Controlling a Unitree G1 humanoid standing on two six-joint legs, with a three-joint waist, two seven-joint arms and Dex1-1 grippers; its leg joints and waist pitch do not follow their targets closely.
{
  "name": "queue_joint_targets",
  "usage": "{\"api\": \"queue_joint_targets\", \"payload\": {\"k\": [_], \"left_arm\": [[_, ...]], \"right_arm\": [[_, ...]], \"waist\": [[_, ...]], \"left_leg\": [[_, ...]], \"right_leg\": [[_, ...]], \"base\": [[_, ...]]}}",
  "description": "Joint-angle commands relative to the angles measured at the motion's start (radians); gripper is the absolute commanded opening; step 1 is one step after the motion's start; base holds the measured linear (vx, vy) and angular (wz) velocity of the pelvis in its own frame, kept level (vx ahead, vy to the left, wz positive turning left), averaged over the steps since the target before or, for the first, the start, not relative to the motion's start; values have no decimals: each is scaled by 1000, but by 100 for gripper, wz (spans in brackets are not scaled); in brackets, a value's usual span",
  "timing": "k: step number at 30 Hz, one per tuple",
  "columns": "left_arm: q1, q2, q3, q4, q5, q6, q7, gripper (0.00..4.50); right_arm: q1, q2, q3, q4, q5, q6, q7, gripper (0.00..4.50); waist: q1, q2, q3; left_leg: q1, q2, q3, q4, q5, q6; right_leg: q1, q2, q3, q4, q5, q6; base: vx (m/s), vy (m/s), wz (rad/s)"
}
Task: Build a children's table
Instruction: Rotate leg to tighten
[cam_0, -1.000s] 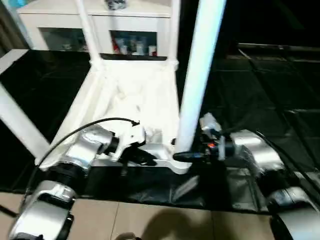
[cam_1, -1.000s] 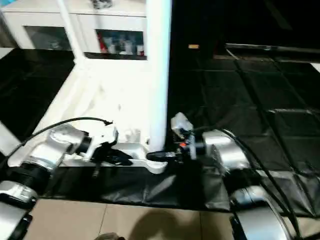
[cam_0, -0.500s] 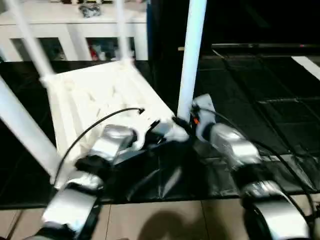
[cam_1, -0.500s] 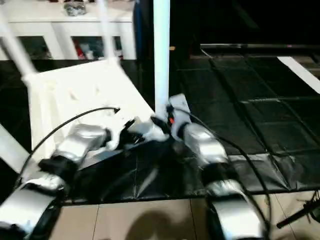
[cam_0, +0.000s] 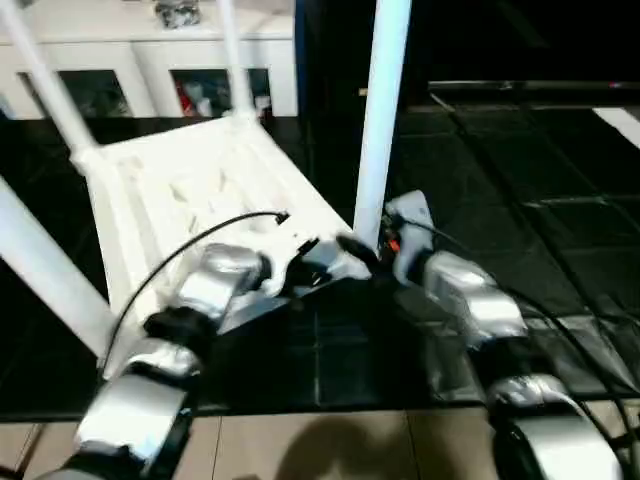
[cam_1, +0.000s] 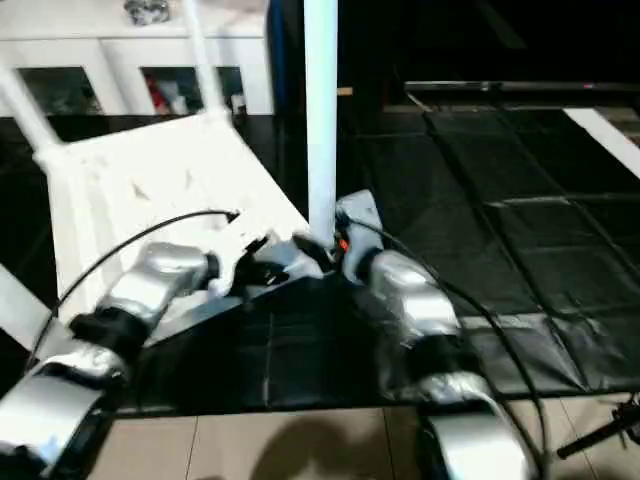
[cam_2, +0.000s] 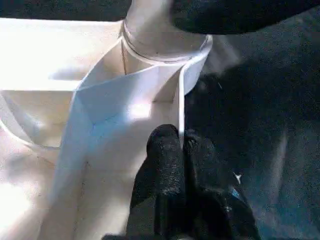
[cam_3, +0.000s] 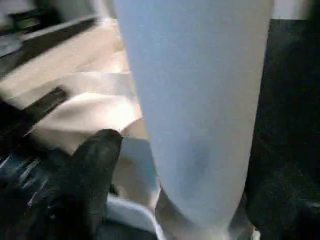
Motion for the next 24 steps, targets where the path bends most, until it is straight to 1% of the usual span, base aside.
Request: {"api": "queue_joint_targets", "payload": {"k": [1, 2, 3, 4, 5, 6, 7, 8, 9, 11, 12, 14, 15, 16, 17, 18, 19, 20, 22, 24], "left_arm": [[5, 22, -32, -73, -24, -79, -121, 0], [9, 28, -36, -78, -27, -84, -138, 0], [16, 38, -41, -86, -31, -94, -167, 0], [24, 51, -46, -97, -40, -98, -206, 0], [31, 62, -50, -106, -46, -104, -237, 0], [41, 88, -63, -116, -47, -123, -290, 0], [41, 89, -64, -116, -47, -123, -291, 0], [49, 112, -76, -117, -44, -147, -332, 0], [53, 121, -80, -120, -45, -153, -352, 0], [67, 141, -90, -135, -55, -158, -403, 0], [83, 160, -103, -162, -66, -152, -457, 0], [95, 174, -118, -181, -64, -158, -495, 0], [97, 178, -124, -185, -62, -162, -504, 0], [97, 178, -124, -185, -62, -162, -504, 0], [99, 179, -127, -187, -60, -165, -508, 0], [99, 179, -130, -188, -59, -170, -510, 0], [101, 180, -133, -191, -60, -174, -514, 0], [103, 181, -137, -194, -60, -179, -516, 0], [106, 179, -143, -202, -60, -183, -519, 0], [111, 176, -148, -210, -59, -184, -518, 0]], "right_arm": [[37, -35, 59, -31, 40, 2, 201, 406], [39, -45, 58, -36, 45, 2, 221, 413], [44, -60, 56, -43, 53, 4, 255, 416], [48, -88, 59, -50, 59, 4, 306, 416], [52, -112, 66, -56, 59, 1, 350, 418], [55, -156, 85, -56, 46, -19, 416, 433], [55, -157, 86, -56, 45, -21, 417, 443], [50, -183, 103, -44, 22, -59, 442, 443], [48, -193, 110, -43, 18, -65, 457, 443], [47, -209, 122, -48, 24, -88, 503, 443], [43, -220, 129, -56, 39, -85, 554, 443], [39, -227, 135, -62, 60, -65, 611, 443], [39, -230, 140, -65, 68, -59, 633, 443], [39, -230, 140, -65, 68, -59, 633, 443], [39, -231, 144, -67, 72, -56, 647, 409], [38, -232, 150, -65, 75, -53, 659, 409], [37, -230, 156, -60, 76, -54, 671, 409], [36, -226, 160, -55, 75, -55, 678, 403], [31, -217, 166, -44, 77, -55, 688, 374], [28, -212, 169, -42, 84, -48, 703, 364]], "waist": [[10, -14, -69], [15, -12, -69], [21, -11, -71], [22, -14, -71], [28, -11, -70], [30, -16, -70], [37, -15, -70], [46, -16, -70], [49, -15, -70], [50, -17, -70], [50, -17, -70], [51, -18, -69], [53, -21, -69], [54, -20, -69], [56, -18, -69], [57, -17, -69], [59, -20, -68], [60, -19, -68], [61, -19, -68], [62, -19, -70]], "left_leg": [[2, 51, -20, -61, -168, 88], [2, 54, -21, -61, -172, 88], [3, 56, -22, -61, -170, 81], [2, 56, -21, -61, -166, 81], [10, 58, -19, -60, -172, 78], [12, 58, -17, -60, -177, 78], [11, 59, -16, -61, -173, 76], [7, 60, -18, -60, -161, 72], [10, 60, -17, -60, -163, 67], [7, 60, -18, -61, -170, 62], [6, 61, -19, -62, -174, 61], [6, 60, -18, -62, -169, 66], [7, 61, -17, -61, -171, 69], [7, 61, -18, -60, -171, 70], [8, 61, -17, -61, -171, 69], [9, 62, -17, -60, -172, 67], [11, 63, -17, -60, -178, 63], [11, 63, -17, -61, -181, 60], [9, 64, -18, -61, -187, 53], [8, 64, -19, -61, -179, 51]], "right_leg": [[61, -80, 63, -73, -266, -174], [61, -82, 64, -73, -267, -173], [60, -84, 64, -70, -261, -178], [60, -82, 64, -69, -255, -181], [52, -81, 65, -70, -251, -188], [51, -81, 65, -71, -252, -192], [52, -82, 67, -68, -250, -193], [53, -85, 67, -64, -242, -195], [50, -85, 67, -64, -238, -195], [53, -87, 67, -62, -238, -198], [54, -88, 67, -61, -238, -199], [54, -86, 67, -61, -239, -200], [53, -88, 68, -62, -240, -203], [53, -87, 68, -61, -243, -204], [51, -87, 68, -63, -250, -204], [50, -87, 68, -64, -254, -203], [48, -86, 68, -64, -262, -203], [48, -87, 68, -64, -267, -203], [49, -88, 68, -64, -281, -196], [50, -89, 68, -63, -272, -196]], "base": [[0, 0, 0], [0, 0, 0], [0, 0, 0], [0, 0, 0], [0, 0, 0], [0, 0, 0], [0, 0, 0], [0, 0, 0], [0, 0, 0], [0, 0, 0], [0, 0, 0], [0, 0, 0], [0, 0, 0], [0, 0, 0], [0, 0, 0], [0, 0, 0], [0, 0, 0], [0, 0, 0], [0, 0, 0], [0, 0, 0]]}}
